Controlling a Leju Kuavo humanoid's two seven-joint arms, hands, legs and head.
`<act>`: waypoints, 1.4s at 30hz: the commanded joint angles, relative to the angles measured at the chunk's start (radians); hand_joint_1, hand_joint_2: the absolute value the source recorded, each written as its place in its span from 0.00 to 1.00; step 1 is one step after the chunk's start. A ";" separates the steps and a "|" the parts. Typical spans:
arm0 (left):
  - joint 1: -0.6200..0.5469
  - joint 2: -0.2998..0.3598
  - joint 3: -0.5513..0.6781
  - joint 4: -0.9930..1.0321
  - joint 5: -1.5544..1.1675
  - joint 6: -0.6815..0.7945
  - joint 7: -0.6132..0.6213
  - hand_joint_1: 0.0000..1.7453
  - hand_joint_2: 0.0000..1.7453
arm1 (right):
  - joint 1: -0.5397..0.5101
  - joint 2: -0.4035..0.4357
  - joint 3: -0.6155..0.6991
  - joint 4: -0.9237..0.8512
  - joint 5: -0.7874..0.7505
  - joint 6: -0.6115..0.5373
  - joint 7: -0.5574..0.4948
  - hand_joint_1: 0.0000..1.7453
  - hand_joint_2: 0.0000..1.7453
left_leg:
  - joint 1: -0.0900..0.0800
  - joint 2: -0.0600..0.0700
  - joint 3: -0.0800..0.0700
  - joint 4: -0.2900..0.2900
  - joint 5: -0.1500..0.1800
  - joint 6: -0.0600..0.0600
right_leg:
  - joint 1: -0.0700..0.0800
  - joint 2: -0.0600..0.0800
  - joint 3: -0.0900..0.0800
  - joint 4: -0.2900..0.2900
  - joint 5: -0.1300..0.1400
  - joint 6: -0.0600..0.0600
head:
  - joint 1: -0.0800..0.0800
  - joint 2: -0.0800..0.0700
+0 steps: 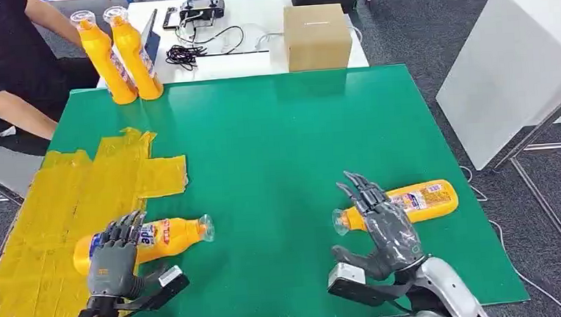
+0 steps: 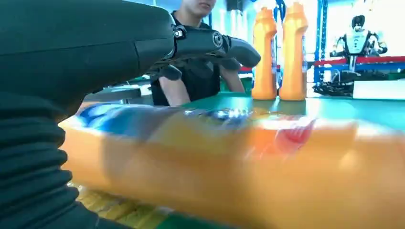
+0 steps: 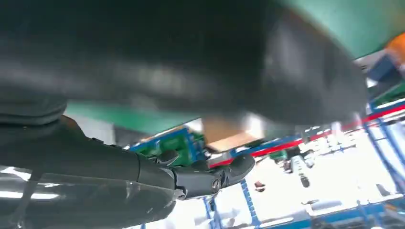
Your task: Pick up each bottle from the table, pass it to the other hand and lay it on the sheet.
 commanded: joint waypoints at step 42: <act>0.054 -0.178 0.076 -0.413 1.125 -0.229 -0.452 0.00 0.00 | -0.249 -0.264 -0.096 0.446 0.027 0.410 0.168 0.00 1.00 | 0.001 0.006 0.006 -0.002 -0.001 -0.001 | 0.001 0.004 0.005 -0.004 0.002 0.000 | 0.000 0.000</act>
